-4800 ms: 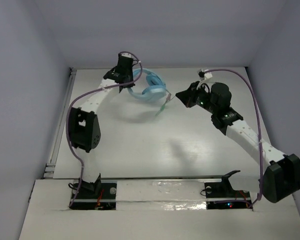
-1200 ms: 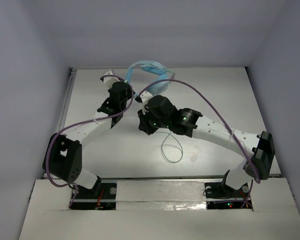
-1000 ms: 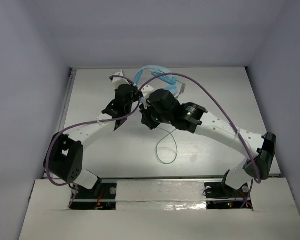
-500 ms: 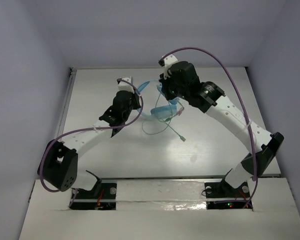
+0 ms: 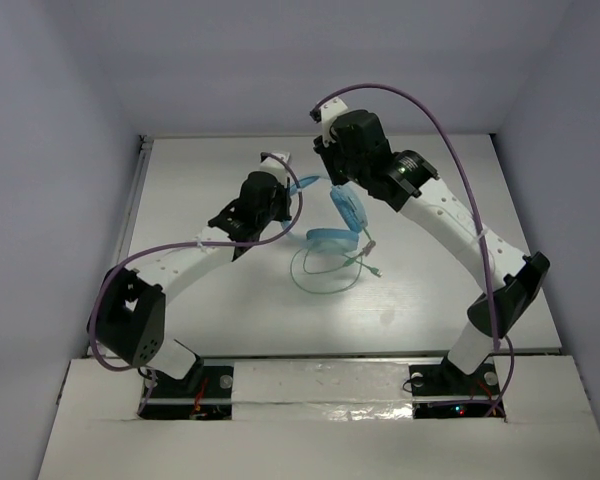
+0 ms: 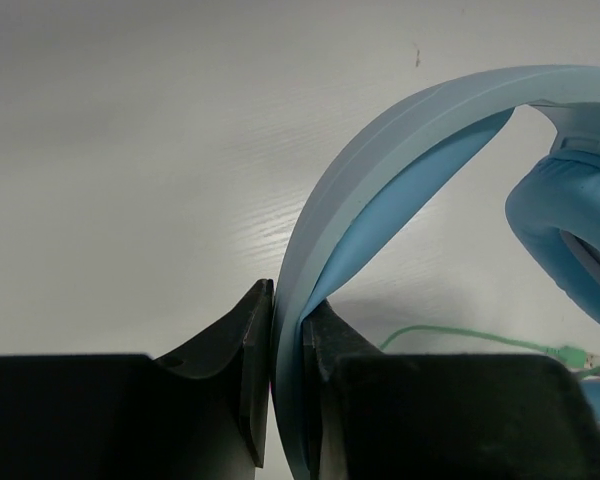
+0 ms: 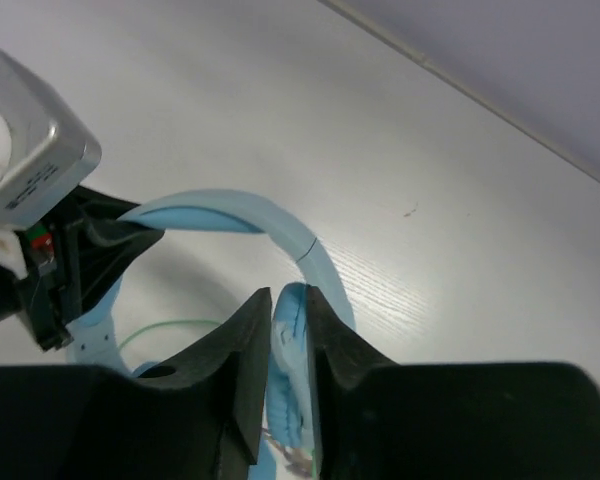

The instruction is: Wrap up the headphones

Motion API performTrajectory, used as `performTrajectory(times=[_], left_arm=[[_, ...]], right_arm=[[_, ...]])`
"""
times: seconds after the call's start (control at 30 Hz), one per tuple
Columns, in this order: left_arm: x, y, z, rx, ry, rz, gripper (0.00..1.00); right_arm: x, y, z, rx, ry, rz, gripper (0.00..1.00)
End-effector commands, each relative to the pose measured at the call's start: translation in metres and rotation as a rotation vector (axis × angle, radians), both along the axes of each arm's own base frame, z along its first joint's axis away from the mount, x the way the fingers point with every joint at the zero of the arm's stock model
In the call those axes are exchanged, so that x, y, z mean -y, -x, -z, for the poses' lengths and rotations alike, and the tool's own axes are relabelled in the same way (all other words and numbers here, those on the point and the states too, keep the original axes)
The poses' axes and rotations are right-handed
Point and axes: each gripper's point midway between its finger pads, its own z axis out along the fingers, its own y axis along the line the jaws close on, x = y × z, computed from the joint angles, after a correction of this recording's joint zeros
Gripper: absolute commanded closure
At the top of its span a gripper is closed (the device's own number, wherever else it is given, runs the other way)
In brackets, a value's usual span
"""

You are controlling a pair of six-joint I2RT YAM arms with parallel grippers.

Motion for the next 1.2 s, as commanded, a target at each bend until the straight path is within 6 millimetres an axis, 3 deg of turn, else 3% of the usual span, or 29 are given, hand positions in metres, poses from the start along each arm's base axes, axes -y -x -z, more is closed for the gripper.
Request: performTrajectory(times=[0.0, 0.07, 0.1, 0.13, 0.2, 0.27, 0.3, 0.33, 0.37, 0.47, 0.5, 0.57, 0.6, 0.63, 0.7, 0.73, 0.8, 0.83, 0.9, 0.93, 1.0, 1.03, 1.17], left_arm=[[0.016, 0.0, -0.055, 0.109, 0.123, 0.051, 1.0], [0.019, 0.0, -0.06, 0.101, 0.12, 0.064, 1.0], [0.019, 0.001, -0.05, 0.058, 0.094, 0.066, 1.0], [0.025, 0.0, -0.061, 0.059, 0.103, 0.088, 1.0], [0.024, -0.001, -0.056, 0.004, 0.096, 0.102, 1.0], [0.032, -0.002, -0.071, -0.014, 0.141, 0.166, 1.0], [0.019, -0.006, -0.065, -0.057, 0.122, 0.127, 1.0], [0.013, -0.01, -0.077, -0.038, 0.137, 0.113, 1.0], [0.005, -0.014, -0.086, -0.03, 0.18, 0.085, 1.0], [-0.027, -0.029, -0.131, 0.033, 0.306, 0.045, 1.0], [-0.035, -0.029, -0.146, 0.044, 0.337, 0.028, 1.0], [-0.048, -0.032, -0.184, 0.111, 0.36, 0.015, 1.0], [-0.05, -0.029, -0.193, 0.111, 0.361, 0.008, 1.0], [-0.049, -0.025, -0.225, 0.166, 0.381, 0.031, 1.0], [-0.05, -0.018, -0.251, 0.195, 0.395, 0.044, 1.0], [-0.05, -0.009, -0.283, 0.248, 0.424, 0.066, 1.0], [-0.055, 0.004, -0.315, 0.3, 0.455, 0.076, 1.0], [-0.057, 0.014, -0.34, 0.345, 0.486, 0.085, 1.0], [-0.061, 0.025, -0.365, 0.386, 0.516, 0.099, 1.0], [-0.061, 0.039, -0.39, 0.427, 0.542, 0.129, 1.0], [-0.059, 0.048, -0.409, 0.442, 0.582, 0.152, 1.0], [-0.06, 0.062, -0.428, 0.479, 0.6, 0.183, 1.0], [-0.066, 0.082, -0.464, 0.55, 0.63, 0.195, 1.0]], right_arm=[[0.018, -0.019, -0.015, 0.062, 0.022, 0.082, 0.76], [0.03, -0.02, -0.007, 0.037, 0.009, 0.121, 0.81], [0.032, -0.019, -0.008, 0.04, -0.011, 0.141, 0.8], [0.04, -0.01, -0.008, 0.038, -0.05, 0.171, 0.77], [0.04, 0.001, -0.024, 0.08, -0.175, 0.165, 0.75], [0.058, 0.021, -0.041, 0.138, -0.327, 0.187, 0.77], [0.063, 0.03, -0.045, 0.144, -0.372, 0.19, 0.86], [0.07, 0.038, -0.051, 0.143, -0.453, 0.211, 1.0], [0.076, 0.056, -0.057, 0.168, -0.527, 0.181, 1.0], [0.074, 0.079, -0.053, 0.168, -0.683, 0.127, 1.0], [0.079, 0.091, -0.021, 0.135, -0.692, 0.128, 1.0], [0.081, 0.099, -0.006, 0.142, -0.787, 0.13, 1.0], [0.081, 0.104, 0.019, 0.114, -0.794, 0.127, 0.99], [0.076, 0.106, 0.027, 0.096, -0.8, 0.102, 0.92], [0.065, 0.105, 0.03, 0.098, -0.837, 0.057, 0.7], [0.058, 0.097, 0.046, 0.066, -0.808, 0.064, 0.62], [0.047, 0.092, 0.047, 0.076, -0.819, 0.021, 0.41], [0.04, 0.089, 0.059, 0.057, -0.81, 0.004, 0.3], [0.022, 0.09, 0.06, 0.037, -0.817, -0.083, 0.24], [0.018, 0.088, 0.064, 0.028, -0.811, -0.092, 0.24], [0.009, 0.08, 0.074, 0.017, -0.797, -0.105, 0.21], [0.007, 0.078, 0.073, 0.034, -0.791, -0.119, 0.18], [-0.018, 0.083, 0.064, 0.024, -0.758, -0.281, 0.14]])
